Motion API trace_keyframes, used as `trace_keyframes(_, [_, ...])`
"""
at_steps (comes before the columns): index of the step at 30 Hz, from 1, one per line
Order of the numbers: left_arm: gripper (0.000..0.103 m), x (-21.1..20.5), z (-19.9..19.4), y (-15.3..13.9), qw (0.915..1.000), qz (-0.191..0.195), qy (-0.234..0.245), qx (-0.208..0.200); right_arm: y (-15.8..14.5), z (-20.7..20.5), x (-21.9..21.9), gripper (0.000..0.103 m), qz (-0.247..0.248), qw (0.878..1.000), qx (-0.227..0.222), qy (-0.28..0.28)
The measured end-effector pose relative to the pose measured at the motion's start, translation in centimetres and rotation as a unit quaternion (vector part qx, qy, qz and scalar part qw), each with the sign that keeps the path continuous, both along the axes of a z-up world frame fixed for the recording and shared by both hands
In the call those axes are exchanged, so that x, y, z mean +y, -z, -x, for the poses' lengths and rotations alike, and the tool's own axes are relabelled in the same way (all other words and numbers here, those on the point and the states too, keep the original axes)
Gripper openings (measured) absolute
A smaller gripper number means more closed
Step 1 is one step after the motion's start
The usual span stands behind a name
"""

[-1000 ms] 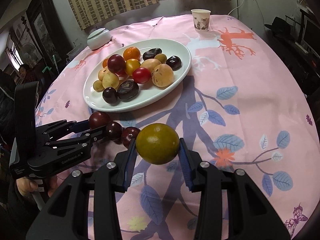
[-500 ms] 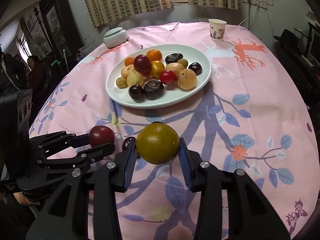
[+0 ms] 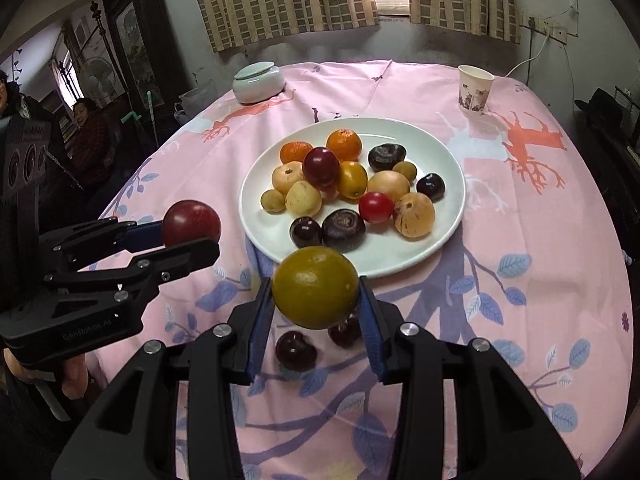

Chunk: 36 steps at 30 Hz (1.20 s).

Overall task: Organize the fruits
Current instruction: 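Carry both fruits over the plate and open both tools to release them, then grasp a dark red plum with the right tool while the left tool grasps a dark plum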

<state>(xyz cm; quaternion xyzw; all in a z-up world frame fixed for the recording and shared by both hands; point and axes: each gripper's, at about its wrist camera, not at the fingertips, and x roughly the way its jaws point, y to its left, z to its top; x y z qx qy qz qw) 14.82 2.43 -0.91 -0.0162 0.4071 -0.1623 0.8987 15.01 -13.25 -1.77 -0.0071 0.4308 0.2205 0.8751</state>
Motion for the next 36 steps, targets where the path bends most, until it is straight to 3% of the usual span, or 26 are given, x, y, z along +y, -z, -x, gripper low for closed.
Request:
trace_keyframes(9, [0.039, 0.8, -9.2, 1.1, 0.9981, -0.013, -0.043, 0.042, 0.9, -7.3, 2.8, 0.042, 0.031, 1.0, 0.001, 0.0])
trace_keyframes(20, [0.044, 0.0, -12.7, 2.5, 0.9971, -0.022, -0.047, 0.056, 2.7, -10.6, 3.6, 0.042, 0.032, 0.999, 0.019, 0.004])
trace_keyframes(21, [0.05, 0.1, -12.6, 2.0, 0.9973, -0.023, -0.051, 0.047, 2.7, -10.7, 3.8, 0.048, 0.037, 0.999, 0.016, 0.002])
trace_keyframes(22, [0.069, 0.2, -12.4, 1.4, 0.9976, -0.022, -0.055, 0.035, 2.6, -10.8, 4.0, 0.063, 0.049, 0.999, 0.009, 0.004])
trace_keyframes(23, [0.078, 0.4, -12.0, 0.7, 0.9979, -0.018, -0.059, 0.021, 2.2, -10.6, 4.1, 0.067, 0.062, 0.998, -0.007, 0.01])
trace_keyframes(29, [0.08, 1.2, -8.3, -3.3, 0.9981, 0.0, -0.058, -0.024, -1.0, -7.8, 2.3, 0.068, 0.064, 0.997, -0.047, 0.023])
trace_keyframes(34, [0.083, 0.9, -4.0, -3.8, 0.9981, 0.004, -0.052, -0.033, -2.5, -3.7, 0.9, 0.091, 0.062, 0.996, -0.062, 0.028])
trace_keyframes(36, [0.084, 0.8, -2.2, -3.3, 0.9981, 0.006, -0.052, -0.031, -2.6, -1.8, 0.4, 0.094, 0.065, 0.995, -0.07, 0.029])
